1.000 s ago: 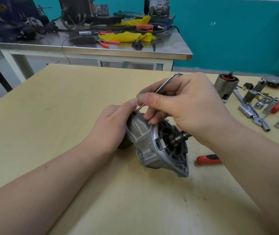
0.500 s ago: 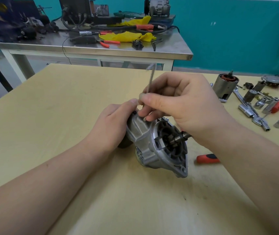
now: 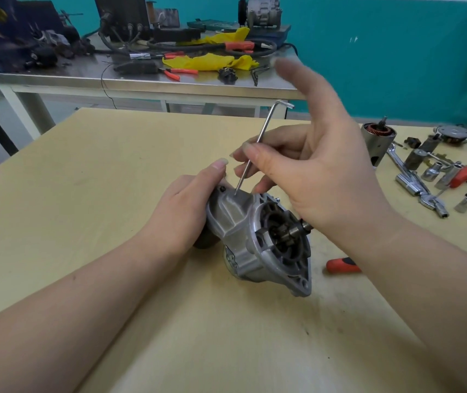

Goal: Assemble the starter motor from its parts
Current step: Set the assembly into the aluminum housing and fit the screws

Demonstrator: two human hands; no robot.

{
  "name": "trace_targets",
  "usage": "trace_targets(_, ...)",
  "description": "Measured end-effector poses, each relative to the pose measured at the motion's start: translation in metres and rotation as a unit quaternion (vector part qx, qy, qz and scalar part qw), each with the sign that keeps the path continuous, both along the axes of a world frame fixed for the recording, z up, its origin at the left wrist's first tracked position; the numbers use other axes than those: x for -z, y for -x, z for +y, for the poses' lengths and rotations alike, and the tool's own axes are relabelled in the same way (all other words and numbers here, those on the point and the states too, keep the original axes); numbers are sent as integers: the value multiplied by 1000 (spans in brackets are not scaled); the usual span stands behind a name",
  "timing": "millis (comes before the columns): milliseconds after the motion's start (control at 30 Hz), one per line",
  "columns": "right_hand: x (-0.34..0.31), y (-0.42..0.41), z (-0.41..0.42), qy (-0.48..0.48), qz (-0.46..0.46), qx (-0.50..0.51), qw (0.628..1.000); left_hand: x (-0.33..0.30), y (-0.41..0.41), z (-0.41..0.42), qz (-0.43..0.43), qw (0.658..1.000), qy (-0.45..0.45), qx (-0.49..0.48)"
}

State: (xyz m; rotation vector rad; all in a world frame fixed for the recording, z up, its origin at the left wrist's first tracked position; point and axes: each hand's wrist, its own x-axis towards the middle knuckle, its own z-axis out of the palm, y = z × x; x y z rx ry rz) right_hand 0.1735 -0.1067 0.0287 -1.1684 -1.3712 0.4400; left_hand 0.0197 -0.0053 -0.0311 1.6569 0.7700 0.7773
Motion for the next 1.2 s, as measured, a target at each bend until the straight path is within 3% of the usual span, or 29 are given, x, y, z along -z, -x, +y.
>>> trace_targets(467,0,4,1,23,51,-26,998,0,1,-2,2,1000,4,-7)
trace_targets(1067,3,1,-2,-11,-91,11,996,-4,-3,-3,-4,1000,18,-17)
trace_targets(1200,0,-3,-7,-5,-32,-51,998,-4,-3,-2,11,1000,8,-25)
